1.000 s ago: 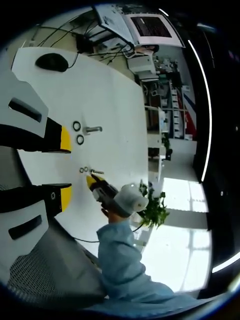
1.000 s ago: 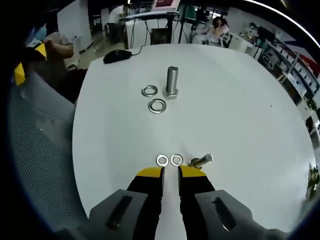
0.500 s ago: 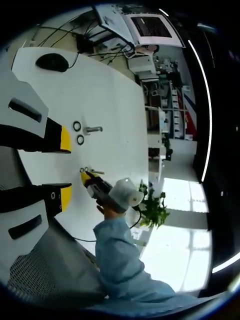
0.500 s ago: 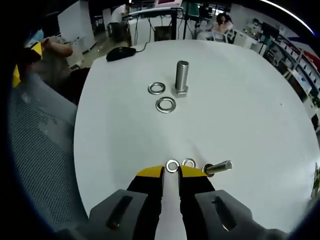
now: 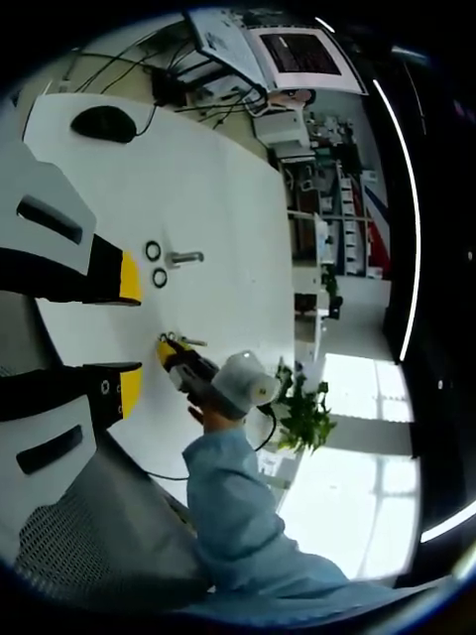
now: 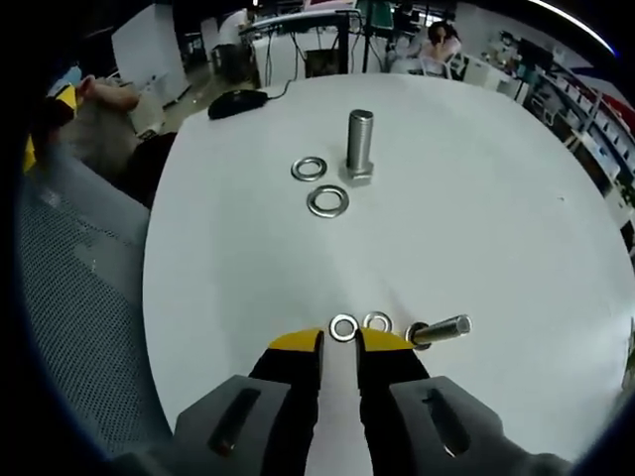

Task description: Place the washer onto the threaded stud by aligning its center hole with the stud, sliding it down to the base, and recovering from edge contact or off-axis alignment until the washer reaches the visible bottom stop.

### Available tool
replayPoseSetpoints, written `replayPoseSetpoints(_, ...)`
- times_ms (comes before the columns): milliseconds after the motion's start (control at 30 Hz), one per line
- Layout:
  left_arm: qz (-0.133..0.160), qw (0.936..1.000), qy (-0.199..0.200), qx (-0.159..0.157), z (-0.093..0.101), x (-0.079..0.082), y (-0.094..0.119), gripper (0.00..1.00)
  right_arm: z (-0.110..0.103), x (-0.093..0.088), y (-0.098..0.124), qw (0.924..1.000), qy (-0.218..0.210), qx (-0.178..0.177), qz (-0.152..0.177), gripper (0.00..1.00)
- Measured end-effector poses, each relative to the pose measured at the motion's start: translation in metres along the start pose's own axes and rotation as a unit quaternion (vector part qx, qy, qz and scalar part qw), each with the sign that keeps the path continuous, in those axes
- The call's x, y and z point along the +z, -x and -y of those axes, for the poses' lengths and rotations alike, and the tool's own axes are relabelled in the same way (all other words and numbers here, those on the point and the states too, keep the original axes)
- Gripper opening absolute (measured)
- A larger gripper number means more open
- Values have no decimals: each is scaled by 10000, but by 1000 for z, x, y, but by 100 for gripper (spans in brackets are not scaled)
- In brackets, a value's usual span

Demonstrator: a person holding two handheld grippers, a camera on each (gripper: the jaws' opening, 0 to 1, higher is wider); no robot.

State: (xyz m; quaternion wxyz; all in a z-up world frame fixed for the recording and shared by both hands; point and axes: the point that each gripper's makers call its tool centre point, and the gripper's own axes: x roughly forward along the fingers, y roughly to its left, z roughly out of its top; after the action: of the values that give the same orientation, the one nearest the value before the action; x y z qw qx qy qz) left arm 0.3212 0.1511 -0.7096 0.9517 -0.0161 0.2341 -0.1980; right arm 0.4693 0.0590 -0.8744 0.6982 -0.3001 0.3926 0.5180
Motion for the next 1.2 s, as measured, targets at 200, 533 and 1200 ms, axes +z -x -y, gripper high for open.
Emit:
replayPoseSetpoints(200, -4, 10000, -4, -5, 0, 0, 0, 20, 3, 2, -1, 10000, 42, -40, 18, 16)
replayPoseSetpoints(533, -11, 10000, -7, -16, 0, 0, 0, 20, 1, 3, -2, 10000, -24, 31, 14, 15)
replayPoseSetpoints(1200, -35, 10000, -2, -20, 1, -1, 0, 20, -3, 1, -2, 9999, 27, 15, 105, 15)
